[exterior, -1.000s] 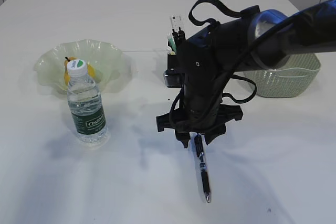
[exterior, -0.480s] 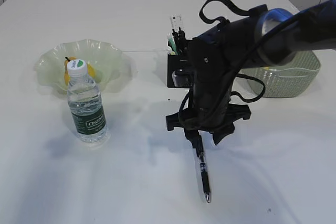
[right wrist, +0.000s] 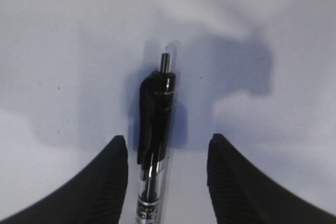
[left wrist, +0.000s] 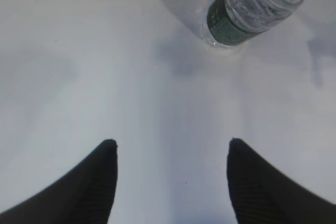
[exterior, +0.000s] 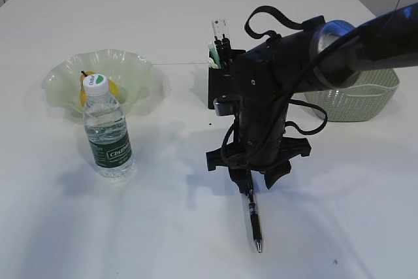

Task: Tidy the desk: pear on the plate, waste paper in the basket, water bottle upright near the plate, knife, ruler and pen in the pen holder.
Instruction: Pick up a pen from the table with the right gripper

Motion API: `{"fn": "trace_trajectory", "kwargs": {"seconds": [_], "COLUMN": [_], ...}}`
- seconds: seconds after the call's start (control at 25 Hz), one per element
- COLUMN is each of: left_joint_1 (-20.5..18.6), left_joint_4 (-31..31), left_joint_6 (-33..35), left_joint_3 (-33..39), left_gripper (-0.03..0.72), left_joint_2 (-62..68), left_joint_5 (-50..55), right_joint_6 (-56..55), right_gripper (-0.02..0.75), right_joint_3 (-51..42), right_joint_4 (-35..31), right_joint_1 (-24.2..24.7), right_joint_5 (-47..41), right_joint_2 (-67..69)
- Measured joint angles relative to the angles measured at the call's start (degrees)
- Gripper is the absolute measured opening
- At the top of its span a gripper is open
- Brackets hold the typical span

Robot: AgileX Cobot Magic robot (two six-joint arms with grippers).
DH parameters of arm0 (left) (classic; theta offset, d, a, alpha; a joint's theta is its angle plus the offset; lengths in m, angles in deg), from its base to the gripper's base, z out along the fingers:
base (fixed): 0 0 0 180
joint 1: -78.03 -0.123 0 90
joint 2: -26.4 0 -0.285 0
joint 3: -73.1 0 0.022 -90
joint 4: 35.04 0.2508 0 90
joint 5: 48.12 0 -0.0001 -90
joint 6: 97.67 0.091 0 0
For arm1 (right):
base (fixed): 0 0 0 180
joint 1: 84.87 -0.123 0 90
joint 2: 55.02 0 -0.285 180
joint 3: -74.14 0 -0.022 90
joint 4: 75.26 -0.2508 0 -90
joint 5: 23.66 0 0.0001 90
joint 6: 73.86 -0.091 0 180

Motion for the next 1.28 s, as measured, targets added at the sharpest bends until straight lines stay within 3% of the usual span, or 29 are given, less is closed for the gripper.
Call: {"fn": "trace_trajectory", "kwargs": {"seconds": [1.28], "left_joint_1": [0.0], "left_joint_4": [0.0], "left_joint_6": [0.0], "left_joint_3": [0.0], "left_gripper": [0.465], "left_joint_2": [0.5], "left_joint_5": [-0.5], "right_joint_6": [0.1], "right_gripper": [0.374], "right_joint_3": [4.9], "right_joint_4": [-0.3], "right_joint_1": [0.0], "right_joint_5": [-1.9], "right_joint_2": [4.3]}}
